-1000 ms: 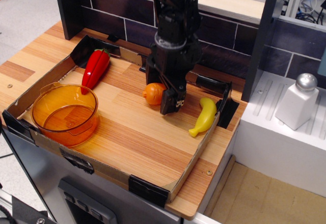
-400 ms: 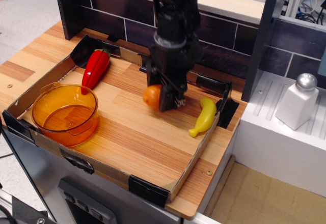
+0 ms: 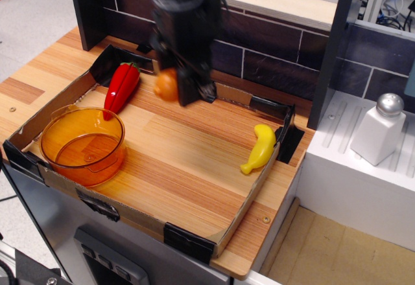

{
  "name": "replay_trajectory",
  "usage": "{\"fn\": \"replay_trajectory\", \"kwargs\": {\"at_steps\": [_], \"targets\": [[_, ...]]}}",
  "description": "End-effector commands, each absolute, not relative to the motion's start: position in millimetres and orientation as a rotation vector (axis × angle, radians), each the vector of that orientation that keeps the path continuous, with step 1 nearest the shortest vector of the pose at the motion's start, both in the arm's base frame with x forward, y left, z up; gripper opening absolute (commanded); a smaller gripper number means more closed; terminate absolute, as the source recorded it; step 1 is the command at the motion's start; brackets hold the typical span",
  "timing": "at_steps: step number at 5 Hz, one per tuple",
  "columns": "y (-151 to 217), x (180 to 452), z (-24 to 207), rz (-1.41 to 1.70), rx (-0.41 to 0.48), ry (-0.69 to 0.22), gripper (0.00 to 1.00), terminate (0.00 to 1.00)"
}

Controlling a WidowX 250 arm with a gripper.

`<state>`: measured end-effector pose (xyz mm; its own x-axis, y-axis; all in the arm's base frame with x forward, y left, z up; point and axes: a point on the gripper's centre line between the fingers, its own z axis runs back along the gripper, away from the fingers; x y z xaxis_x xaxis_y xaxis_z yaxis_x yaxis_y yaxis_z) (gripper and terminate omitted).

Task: Put carrot in pot

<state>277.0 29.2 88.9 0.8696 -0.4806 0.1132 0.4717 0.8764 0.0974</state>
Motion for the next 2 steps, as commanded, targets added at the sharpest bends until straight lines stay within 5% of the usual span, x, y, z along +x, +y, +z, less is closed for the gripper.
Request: {"fn": "replay_trajectory", "kwargs": {"at_steps": [1, 2], "targets": [[64.3, 242.1, 90.2, -0.525, 0.119, -0.138, 0.00, 0.00], [78.0, 229.3, 75.1, -0.535, 0.158, -0.112, 0.00, 0.00]]}}
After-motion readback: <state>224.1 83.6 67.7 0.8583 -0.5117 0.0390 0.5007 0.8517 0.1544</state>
